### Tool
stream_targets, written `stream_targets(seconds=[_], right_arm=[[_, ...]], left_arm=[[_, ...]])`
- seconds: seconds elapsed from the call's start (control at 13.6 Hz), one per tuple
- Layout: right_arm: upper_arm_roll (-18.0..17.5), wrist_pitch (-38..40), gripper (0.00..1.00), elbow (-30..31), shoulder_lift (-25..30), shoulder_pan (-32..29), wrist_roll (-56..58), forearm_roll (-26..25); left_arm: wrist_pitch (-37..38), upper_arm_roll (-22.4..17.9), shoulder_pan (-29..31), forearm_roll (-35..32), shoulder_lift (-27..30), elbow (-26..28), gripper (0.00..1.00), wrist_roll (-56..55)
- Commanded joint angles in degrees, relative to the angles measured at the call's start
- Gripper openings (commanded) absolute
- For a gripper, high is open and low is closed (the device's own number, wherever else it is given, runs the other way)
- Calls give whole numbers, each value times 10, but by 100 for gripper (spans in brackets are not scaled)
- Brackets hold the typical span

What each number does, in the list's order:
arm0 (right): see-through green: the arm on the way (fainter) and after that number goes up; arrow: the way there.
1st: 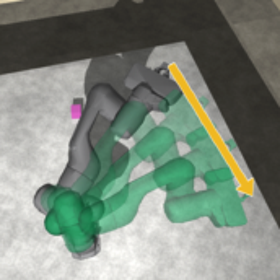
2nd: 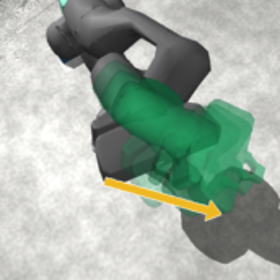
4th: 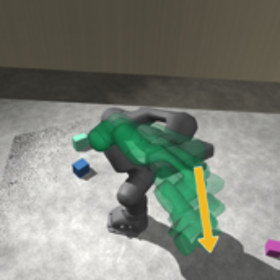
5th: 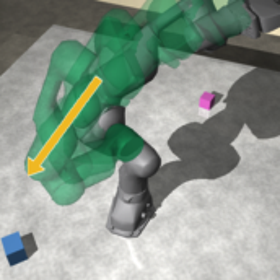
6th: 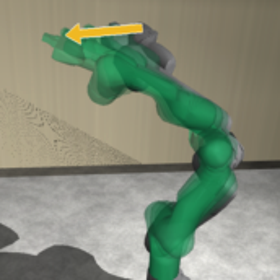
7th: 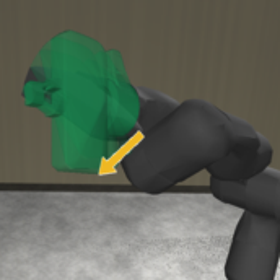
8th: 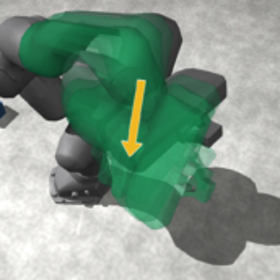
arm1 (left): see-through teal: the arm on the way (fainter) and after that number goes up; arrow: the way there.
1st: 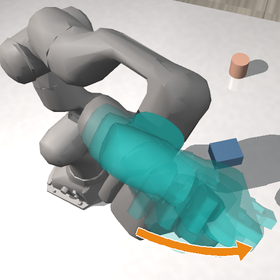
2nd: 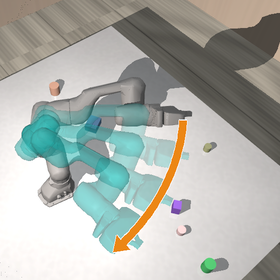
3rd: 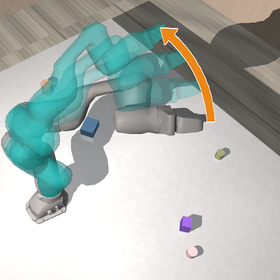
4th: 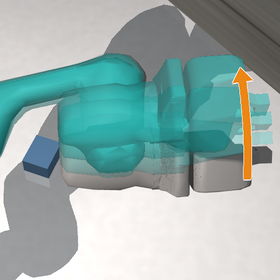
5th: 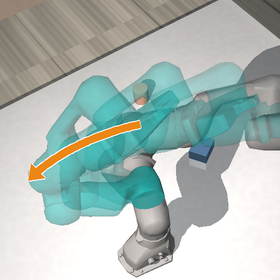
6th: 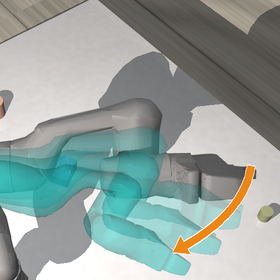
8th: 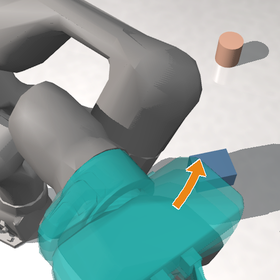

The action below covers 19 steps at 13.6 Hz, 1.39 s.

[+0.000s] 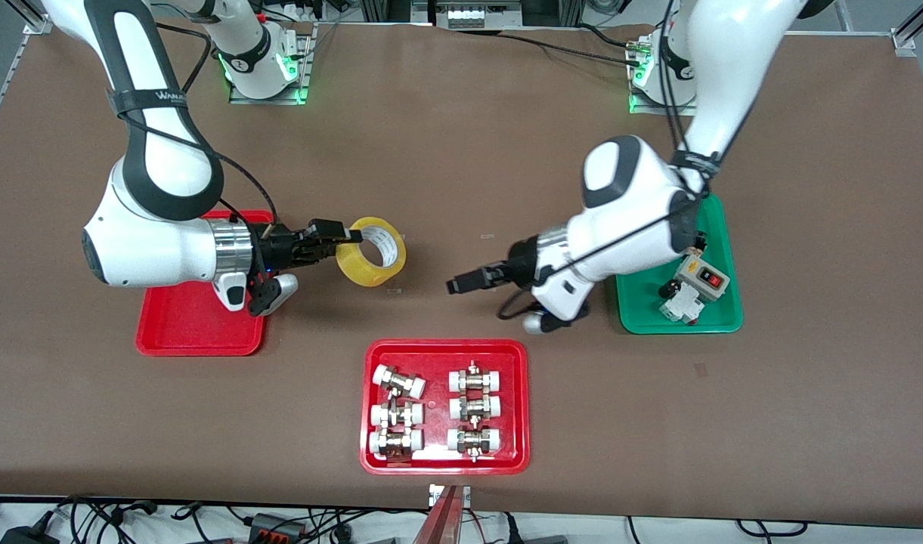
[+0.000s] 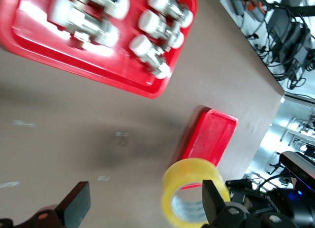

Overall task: Left arm passes tape to right arm into tray
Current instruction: 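Open the left gripper and pull it back from the tape roll, then move the tape over the red tray with the right gripper while the left retracts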

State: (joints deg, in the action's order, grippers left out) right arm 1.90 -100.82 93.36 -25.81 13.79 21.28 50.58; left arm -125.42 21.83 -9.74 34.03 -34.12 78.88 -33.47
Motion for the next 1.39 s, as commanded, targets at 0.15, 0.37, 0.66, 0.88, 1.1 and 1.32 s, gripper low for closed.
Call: stream_targets(seconds=[0.15, 0.37, 0.66, 0.88, 1.1, 1.32], right_arm=[[-3, 14, 27, 4, -22, -92, 27, 1], [-2, 60, 27, 18, -25, -169, 34, -2], [-2, 112, 28, 18, -70, -271, 93, -30], [-3, 121, 28, 13, -98, -322, 178, -56], [-2, 121, 28, 13, -122, -346, 216, -63], [-2, 117, 29, 14, -146, -362, 246, -64]], left_arm=[[196, 8, 126, -9, 55, 6, 100, 9], [268, -1, 139, -73, 97, 7, 100, 39], [368, -1, 157, -223, 148, 7, 100, 95], [427, -28, 171, -301, 176, 10, 100, 196], [454, -99, 165, -347, 193, 19, 100, 271], [439, -111, 163, -346, 197, 33, 100, 250]])
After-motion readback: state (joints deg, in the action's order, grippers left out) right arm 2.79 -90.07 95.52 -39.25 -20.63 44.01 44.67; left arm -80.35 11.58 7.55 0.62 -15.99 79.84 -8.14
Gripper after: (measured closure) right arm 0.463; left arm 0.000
